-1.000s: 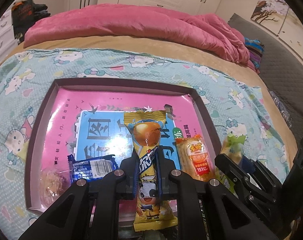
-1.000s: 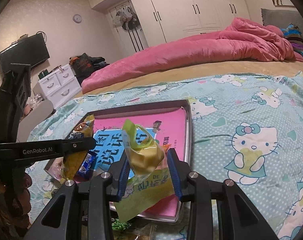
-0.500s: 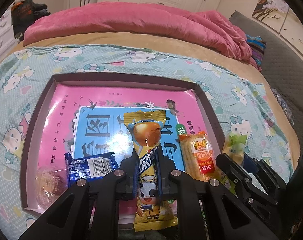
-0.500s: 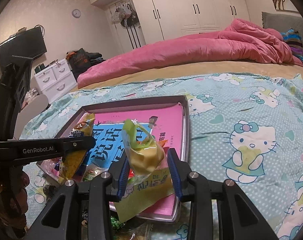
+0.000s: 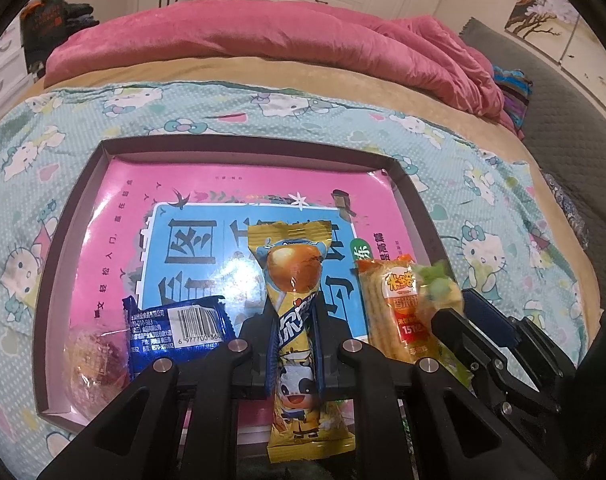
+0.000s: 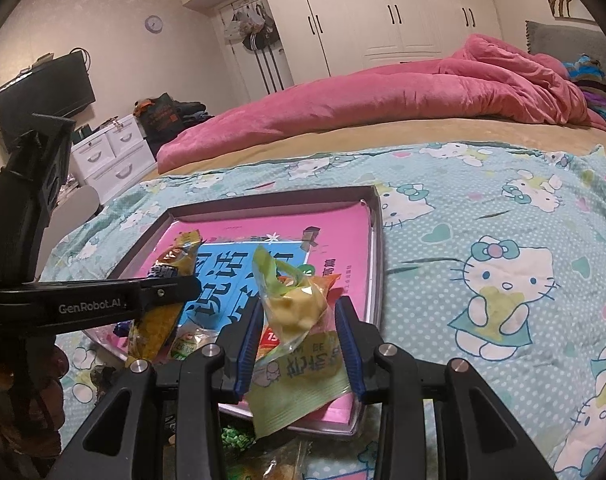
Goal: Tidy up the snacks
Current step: 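Lower both packets into the tray beside the other snacks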
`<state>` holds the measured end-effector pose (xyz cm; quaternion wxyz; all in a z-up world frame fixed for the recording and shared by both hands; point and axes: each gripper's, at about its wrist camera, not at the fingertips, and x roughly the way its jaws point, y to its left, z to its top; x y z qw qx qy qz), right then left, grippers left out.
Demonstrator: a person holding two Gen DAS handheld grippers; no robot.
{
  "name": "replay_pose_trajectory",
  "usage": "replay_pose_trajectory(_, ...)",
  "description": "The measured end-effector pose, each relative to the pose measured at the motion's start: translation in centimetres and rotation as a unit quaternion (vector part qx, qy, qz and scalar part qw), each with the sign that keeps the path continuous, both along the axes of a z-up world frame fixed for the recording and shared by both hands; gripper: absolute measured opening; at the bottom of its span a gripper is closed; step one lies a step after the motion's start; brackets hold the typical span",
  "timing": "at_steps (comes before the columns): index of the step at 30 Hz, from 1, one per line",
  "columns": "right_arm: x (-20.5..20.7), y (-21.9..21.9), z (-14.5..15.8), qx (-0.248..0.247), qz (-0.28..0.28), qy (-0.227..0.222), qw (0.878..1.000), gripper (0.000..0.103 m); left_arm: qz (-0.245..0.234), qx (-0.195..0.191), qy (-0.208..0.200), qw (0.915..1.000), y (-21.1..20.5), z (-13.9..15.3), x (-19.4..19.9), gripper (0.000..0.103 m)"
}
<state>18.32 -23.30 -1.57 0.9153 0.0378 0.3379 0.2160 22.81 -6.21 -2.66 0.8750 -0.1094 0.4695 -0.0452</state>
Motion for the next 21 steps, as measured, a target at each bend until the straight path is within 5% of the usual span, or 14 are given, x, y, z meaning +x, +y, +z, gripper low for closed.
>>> replay_pose_trajectory(21, -0.34, 0.21, 0.23, 0.011, 0.01, 0.01, 1.0, 0.04, 0.007, 0.002, 0.001, 1.0, 0.64, 0.39, 0.24, 0.015)
